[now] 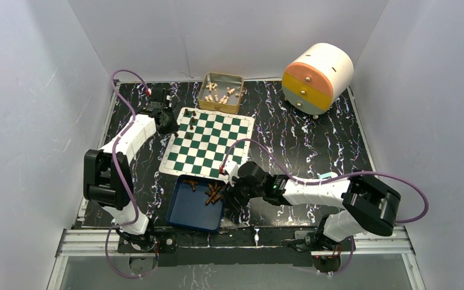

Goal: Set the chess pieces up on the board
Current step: Place the chess piece on the chessboard.

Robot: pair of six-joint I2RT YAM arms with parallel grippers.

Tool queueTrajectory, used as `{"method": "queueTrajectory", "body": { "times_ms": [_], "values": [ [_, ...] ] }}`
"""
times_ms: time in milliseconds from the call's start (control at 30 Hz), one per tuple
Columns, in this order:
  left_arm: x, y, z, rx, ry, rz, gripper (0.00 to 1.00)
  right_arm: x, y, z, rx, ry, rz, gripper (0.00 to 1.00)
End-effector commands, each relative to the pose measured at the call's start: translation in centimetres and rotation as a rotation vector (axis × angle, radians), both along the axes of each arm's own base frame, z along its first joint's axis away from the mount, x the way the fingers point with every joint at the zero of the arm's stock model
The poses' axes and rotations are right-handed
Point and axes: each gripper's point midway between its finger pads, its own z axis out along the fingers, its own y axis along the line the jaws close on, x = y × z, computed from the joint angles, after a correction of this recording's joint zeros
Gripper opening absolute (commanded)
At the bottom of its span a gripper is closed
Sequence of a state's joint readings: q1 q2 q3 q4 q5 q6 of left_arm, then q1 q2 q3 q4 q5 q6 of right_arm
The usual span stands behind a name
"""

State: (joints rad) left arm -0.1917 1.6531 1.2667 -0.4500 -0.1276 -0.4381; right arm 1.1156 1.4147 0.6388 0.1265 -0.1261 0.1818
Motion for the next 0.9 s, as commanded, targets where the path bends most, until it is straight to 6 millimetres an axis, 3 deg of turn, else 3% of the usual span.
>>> {"method": "queueTrajectory", "body": {
  "times_ms": [0,400,867],
  "values": [
    [1.7,0.5,0.5,0.028,-0.028,0.014,0.06,0.4,1.6,1.2,0.061,-0.018,-0.004,0.63],
    [3.4,0.0,-2.1,0.028,0.016,0.01,0.06,0.7,1.4,2.0,0.076,-0.033,-0.028,0.63],
    [5.4,0.3,-3.3,0.066,0.012,0.009,0.06,0.9,2.1,2.8,0.099,-0.017,-0.047,0.64]
  ]
}}
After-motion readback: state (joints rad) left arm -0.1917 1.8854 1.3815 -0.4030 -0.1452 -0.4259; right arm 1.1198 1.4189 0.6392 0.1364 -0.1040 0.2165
